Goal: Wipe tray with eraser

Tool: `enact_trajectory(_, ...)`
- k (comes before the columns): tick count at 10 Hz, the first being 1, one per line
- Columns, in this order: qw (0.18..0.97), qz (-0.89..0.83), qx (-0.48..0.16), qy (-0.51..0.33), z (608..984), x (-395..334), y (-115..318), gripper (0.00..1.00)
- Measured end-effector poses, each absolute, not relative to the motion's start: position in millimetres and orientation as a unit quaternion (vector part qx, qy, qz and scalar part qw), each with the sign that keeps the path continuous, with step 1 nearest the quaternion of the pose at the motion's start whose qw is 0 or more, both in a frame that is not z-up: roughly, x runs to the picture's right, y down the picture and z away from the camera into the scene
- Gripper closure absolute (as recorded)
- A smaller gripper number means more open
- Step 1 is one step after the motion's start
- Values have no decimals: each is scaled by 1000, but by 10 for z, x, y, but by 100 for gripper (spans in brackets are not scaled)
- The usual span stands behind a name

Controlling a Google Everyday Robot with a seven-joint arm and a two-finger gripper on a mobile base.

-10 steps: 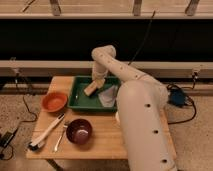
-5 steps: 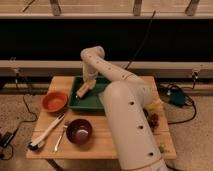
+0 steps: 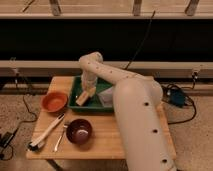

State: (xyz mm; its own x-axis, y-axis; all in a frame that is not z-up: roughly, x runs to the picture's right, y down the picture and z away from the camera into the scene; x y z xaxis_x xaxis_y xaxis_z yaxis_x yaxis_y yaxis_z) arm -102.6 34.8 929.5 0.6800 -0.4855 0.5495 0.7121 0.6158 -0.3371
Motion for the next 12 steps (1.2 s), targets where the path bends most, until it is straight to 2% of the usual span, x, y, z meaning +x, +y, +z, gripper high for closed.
enact_trajectory(5, 878, -324, -298, -190, 9181, -339, 509, 100)
enact_trajectory(8, 893, -293, -305, -154, 9323, 16, 363, 100)
enact_trajectory(12, 901, -285, -299, -129, 9536, -58, 39, 100)
